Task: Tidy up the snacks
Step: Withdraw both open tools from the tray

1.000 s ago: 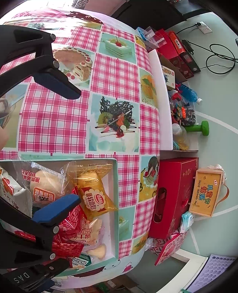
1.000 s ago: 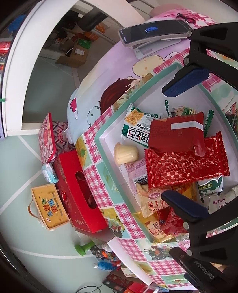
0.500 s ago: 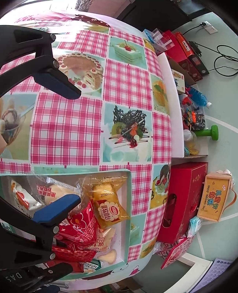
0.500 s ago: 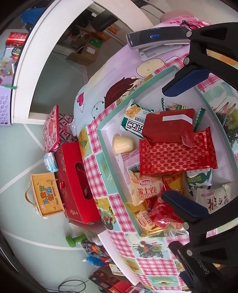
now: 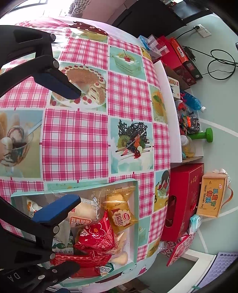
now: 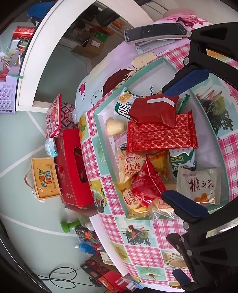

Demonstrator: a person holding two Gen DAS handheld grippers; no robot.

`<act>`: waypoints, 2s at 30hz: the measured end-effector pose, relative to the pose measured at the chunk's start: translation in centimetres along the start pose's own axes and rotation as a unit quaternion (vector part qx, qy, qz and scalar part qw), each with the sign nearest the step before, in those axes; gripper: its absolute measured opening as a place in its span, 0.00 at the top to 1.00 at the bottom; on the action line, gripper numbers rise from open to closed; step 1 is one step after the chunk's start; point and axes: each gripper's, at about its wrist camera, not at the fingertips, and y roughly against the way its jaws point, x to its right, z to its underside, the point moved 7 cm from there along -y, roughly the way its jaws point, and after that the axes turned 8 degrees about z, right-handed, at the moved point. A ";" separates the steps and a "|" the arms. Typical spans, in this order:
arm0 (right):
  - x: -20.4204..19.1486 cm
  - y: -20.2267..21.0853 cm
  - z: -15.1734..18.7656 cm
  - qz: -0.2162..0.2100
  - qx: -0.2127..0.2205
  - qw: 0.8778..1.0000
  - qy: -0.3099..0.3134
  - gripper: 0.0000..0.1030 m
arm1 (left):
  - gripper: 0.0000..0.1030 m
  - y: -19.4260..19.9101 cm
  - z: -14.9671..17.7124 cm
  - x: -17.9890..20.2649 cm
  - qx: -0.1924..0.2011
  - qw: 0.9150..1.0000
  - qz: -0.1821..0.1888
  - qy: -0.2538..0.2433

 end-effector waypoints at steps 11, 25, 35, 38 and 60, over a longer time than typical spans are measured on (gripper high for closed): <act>0.2 1.1 1.8 0.003 0.008 1.000 0.008 0.00 | 0.00 0.7 1.7 -1.9 -0.010 1.000 -0.008 0.013; -0.6 2.1 4.9 0.008 0.010 0.999 0.041 0.00 | 0.00 2.0 5.2 -3.3 -0.033 0.999 0.001 0.018; -1.3 2.8 7.0 0.004 0.009 0.998 0.058 0.00 | 0.00 2.4 7.8 -5.0 -0.048 0.999 -0.006 0.022; -1.5 2.8 7.8 0.001 0.006 0.998 0.064 0.00 | 0.00 2.4 8.5 -5.6 -0.049 0.999 -0.011 0.020; -0.5 3.6 11.4 -0.016 -0.017 0.998 0.053 0.00 | 0.00 3.7 12.1 -6.2 -0.047 0.999 0.002 -0.003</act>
